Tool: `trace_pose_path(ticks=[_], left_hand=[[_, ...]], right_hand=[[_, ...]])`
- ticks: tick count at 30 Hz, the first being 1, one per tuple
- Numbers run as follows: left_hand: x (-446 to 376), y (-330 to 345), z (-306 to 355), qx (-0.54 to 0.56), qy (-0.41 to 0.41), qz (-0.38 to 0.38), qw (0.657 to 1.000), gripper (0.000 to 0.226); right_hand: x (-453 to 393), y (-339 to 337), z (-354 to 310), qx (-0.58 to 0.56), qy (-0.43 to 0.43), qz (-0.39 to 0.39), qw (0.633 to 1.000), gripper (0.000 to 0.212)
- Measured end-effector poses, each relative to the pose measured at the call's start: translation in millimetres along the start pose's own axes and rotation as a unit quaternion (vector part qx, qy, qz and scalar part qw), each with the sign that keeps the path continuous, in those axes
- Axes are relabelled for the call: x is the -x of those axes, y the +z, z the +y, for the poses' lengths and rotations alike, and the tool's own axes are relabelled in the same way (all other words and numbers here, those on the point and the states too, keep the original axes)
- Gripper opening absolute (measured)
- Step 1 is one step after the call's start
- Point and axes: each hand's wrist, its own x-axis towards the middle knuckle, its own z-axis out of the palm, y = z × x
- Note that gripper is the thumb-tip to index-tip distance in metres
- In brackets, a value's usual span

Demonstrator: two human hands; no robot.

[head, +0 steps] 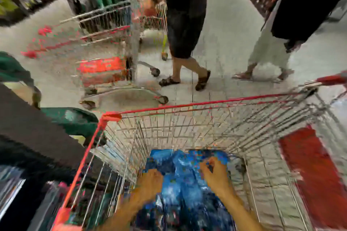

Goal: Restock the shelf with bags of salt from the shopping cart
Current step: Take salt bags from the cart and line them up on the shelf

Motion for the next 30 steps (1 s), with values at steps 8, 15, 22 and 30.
trace_pose_path(ticks=[8,15,22,30], left_hand=[[-121.7,140.1,-76.1,-0.036,-0.136,-0.053,0.989,0.037],[-179.4,216.2,-135.6,-0.009,-0.212,-0.018,0.977,0.055],[-185.4,252.7,-155.7,-0.044,-0.319,0.054,0.945,0.089],[-183.0,263.5,-177.9,-0.003,-0.308,0.032,0.951,0.081]], right_hand=[[-48.9,39.8,175.5,0.175,0.154,-0.056,0.971,0.019],[-85.6,78.8,259.6,0.247,0.256,-0.163,0.920,0.055],[-72.0,140.3,276.1,0.310,0.272,-0.117,0.904,0.100],[-59.2,163.3,284.5,0.132,0.395,-0.022,0.909,0.108]])
